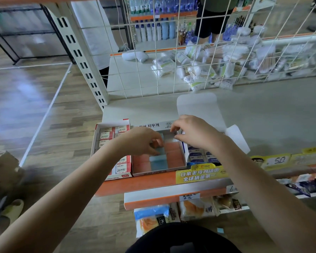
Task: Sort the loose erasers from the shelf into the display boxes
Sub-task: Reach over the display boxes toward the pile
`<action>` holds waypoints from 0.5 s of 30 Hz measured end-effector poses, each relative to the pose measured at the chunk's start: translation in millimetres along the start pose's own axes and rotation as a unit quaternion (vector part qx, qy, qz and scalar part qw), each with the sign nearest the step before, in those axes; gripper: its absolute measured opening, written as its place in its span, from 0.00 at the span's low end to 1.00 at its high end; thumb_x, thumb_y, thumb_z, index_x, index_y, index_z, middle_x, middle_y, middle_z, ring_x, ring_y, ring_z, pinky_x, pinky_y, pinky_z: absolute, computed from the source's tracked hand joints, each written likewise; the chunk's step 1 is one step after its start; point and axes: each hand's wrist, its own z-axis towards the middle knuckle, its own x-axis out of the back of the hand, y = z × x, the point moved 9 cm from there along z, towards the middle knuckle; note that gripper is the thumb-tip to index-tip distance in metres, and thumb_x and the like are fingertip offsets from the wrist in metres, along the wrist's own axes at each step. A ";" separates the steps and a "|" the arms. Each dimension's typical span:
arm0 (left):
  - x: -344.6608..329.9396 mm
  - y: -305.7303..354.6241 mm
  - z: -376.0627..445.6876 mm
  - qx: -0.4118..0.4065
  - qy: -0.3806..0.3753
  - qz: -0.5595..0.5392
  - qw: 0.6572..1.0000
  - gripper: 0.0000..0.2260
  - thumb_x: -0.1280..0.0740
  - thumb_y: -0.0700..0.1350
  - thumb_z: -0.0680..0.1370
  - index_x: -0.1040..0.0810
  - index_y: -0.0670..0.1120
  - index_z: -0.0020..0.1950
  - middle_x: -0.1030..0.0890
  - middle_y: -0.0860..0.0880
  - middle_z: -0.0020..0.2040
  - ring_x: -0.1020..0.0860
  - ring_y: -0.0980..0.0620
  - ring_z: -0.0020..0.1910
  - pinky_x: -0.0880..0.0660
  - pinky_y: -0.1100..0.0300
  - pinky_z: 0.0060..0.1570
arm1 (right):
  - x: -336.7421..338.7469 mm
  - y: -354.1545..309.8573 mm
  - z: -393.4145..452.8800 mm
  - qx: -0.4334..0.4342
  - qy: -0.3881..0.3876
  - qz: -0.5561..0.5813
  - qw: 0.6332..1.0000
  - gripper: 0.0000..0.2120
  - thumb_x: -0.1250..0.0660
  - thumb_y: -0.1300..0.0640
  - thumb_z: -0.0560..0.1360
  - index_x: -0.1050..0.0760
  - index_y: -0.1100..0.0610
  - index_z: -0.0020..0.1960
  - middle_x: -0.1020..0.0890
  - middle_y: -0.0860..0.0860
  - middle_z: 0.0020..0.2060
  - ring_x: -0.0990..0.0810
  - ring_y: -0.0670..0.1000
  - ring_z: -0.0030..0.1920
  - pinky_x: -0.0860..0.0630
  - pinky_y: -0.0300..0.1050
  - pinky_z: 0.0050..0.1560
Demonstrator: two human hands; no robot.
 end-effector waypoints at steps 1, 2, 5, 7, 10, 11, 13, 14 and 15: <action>0.4 0.5 -0.5 0.001 0.008 0.011 1.000 0.12 0.31 0.49 0.74 0.22 0.52 0.56 0.20 0.54 0.51 0.24 0.55 0.47 0.26 0.58 0.50 | -0.1 0.0 0.1 -0.001 0.000 -0.001 1.000 0.11 0.35 0.57 0.75 0.23 0.54 0.57 0.24 0.51 0.53 0.25 0.50 0.51 0.30 0.42 0.50; 1.4 1.1 -1.3 0.002 0.018 0.021 1.000 0.12 0.31 0.50 0.74 0.22 0.52 0.56 0.20 0.54 0.52 0.23 0.54 0.49 0.25 0.56 0.52 | -0.1 -0.1 0.1 -0.001 0.000 -0.001 1.000 0.11 0.35 0.57 0.75 0.23 0.54 0.57 0.24 0.51 0.53 0.25 0.50 0.51 0.30 0.42 0.50; 9.0 1.2 -4.0 0.014 0.062 0.045 0.997 0.13 0.31 0.51 0.74 0.24 0.54 0.58 0.23 0.55 0.54 0.24 0.54 0.51 0.25 0.56 0.50 | -0.3 -0.2 0.4 0.000 0.002 -0.004 1.000 0.11 0.35 0.57 0.75 0.23 0.54 0.57 0.25 0.51 0.53 0.25 0.50 0.51 0.32 0.40 0.47; 13.2 1.6 -5.1 0.018 0.086 0.058 0.994 0.13 0.32 0.51 0.75 0.25 0.54 0.59 0.24 0.55 0.54 0.25 0.53 0.51 0.27 0.59 0.45 | -0.6 -0.4 0.5 0.001 0.004 -0.008 1.000 0.11 0.35 0.57 0.76 0.23 0.54 0.57 0.25 0.51 0.53 0.26 0.49 0.50 0.33 0.40 0.47; 15.5 4.0 -7.0 0.017 0.106 0.061 0.992 0.13 0.33 0.50 0.76 0.26 0.53 0.59 0.23 0.54 0.54 0.25 0.53 0.51 0.25 0.58 0.45 | -0.9 -0.3 0.0 0.000 0.006 -0.008 1.000 0.11 0.35 0.58 0.76 0.23 0.54 0.57 0.25 0.51 0.53 0.26 0.49 0.49 0.33 0.39 0.46; 15.6 3.3 -7.5 0.017 0.109 0.057 0.992 0.13 0.32 0.50 0.76 0.26 0.53 0.59 0.23 0.54 0.54 0.25 0.53 0.50 0.25 0.58 0.45 | -0.7 -0.2 -0.1 0.000 0.007 -0.009 1.000 0.10 0.35 0.58 0.76 0.23 0.54 0.57 0.25 0.51 0.53 0.26 0.49 0.49 0.33 0.39 0.46; 15.9 0.4 -9.2 0.019 0.111 0.051 0.992 0.12 0.33 0.50 0.76 0.25 0.53 0.58 0.23 0.54 0.54 0.26 0.54 0.49 0.28 0.60 0.43 | -0.4 -0.1 -0.3 0.000 0.007 -0.008 1.000 0.11 0.35 0.58 0.76 0.23 0.54 0.57 0.24 0.51 0.53 0.26 0.49 0.49 0.32 0.40 0.46; 17.3 -0.9 -10.7 0.018 0.115 0.047 0.992 0.12 0.33 0.51 0.76 0.25 0.53 0.58 0.23 0.55 0.54 0.26 0.56 0.46 0.30 0.61 0.41 | -0.4 -0.3 -0.2 -0.001 0.006 -0.007 1.000 0.11 0.35 0.58 0.76 0.23 0.54 0.57 0.24 0.51 0.53 0.25 0.49 0.49 0.32 0.40 0.47; 20.0 -1.4 -12.7 0.015 0.122 0.035 0.992 0.11 0.33 0.52 0.76 0.24 0.53 0.58 0.23 0.55 0.54 0.27 0.57 0.44 0.32 0.62 0.40 | -0.5 -0.4 -0.2 -0.001 0.005 -0.006 1.000 0.10 0.35 0.58 0.76 0.23 0.54 0.57 0.24 0.51 0.53 0.25 0.50 0.50 0.31 0.40 0.47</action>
